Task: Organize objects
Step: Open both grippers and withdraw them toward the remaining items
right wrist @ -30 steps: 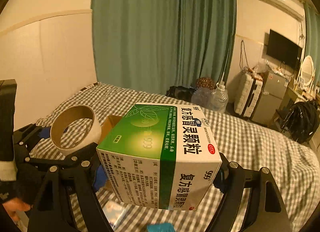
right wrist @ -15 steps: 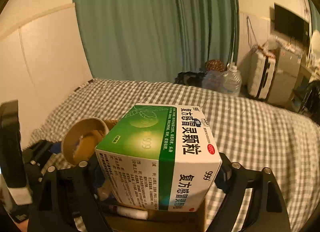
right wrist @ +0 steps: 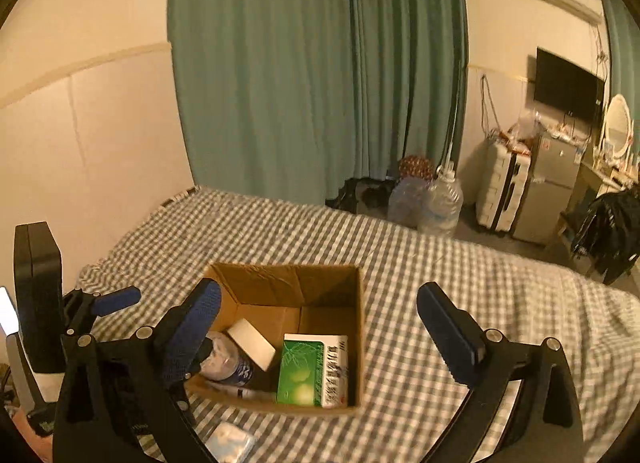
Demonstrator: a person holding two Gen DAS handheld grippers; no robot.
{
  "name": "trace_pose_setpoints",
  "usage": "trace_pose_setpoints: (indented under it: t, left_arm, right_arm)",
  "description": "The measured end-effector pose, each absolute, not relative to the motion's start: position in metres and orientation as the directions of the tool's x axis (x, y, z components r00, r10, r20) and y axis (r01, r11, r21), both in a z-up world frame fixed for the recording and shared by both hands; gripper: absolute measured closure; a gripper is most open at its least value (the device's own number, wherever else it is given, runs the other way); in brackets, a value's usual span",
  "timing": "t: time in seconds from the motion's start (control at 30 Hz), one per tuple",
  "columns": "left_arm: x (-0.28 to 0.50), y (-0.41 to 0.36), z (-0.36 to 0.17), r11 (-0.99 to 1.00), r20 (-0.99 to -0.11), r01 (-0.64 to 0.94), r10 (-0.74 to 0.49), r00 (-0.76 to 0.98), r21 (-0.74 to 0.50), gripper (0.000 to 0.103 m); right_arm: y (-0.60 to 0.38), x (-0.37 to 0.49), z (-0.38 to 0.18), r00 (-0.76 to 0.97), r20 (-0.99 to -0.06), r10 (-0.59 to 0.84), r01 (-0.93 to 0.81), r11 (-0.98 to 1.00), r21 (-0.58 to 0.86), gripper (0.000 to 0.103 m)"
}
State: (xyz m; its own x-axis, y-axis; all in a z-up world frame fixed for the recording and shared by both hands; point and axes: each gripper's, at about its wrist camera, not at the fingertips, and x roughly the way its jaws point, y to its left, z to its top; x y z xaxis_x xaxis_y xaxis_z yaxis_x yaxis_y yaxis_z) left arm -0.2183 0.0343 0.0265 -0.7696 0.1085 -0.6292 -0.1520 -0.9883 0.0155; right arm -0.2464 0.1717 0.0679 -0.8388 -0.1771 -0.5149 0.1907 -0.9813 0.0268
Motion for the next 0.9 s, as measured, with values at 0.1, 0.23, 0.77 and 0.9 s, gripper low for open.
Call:
trace_pose_setpoints:
  t: [0.1, 0.23, 0.77, 0.9]
  left_arm:
    - [-0.191, 0.032, 0.051, -0.99, -0.605, -0.136, 0.096, -0.79, 0.021, 0.0]
    - [-0.154, 0.028, 0.072, -0.994, -0.59, -0.104, 0.07, -0.804, 0.024, 0.0]
    - [-0.077, 0.019, -0.005, -0.999, -0.623, -0.037, 0.031, -0.782, -0.002, 0.0]
    - [-0.08, 0.021, -0.038, -0.999, -0.65, -0.014, -0.008, -0.76, 0.029, 0.0]
  right_arm:
    - [0.178, -0.214, 0.096, -0.856, -0.491, -0.16, 0.184, -0.983, 0.001, 0.004]
    - [0.186, -0.174, 0.117, -0.867, -0.473, -0.157, 0.182, -0.983, -0.007, 0.003]
    - [0.2, -0.109, 0.029, -0.772, -0.603, -0.201, 0.255, -0.967, -0.004, 0.003]
    - [0.21, -0.118, -0.017, -0.724, -0.661, -0.195, 0.232, -0.972, 0.033, 0.003]
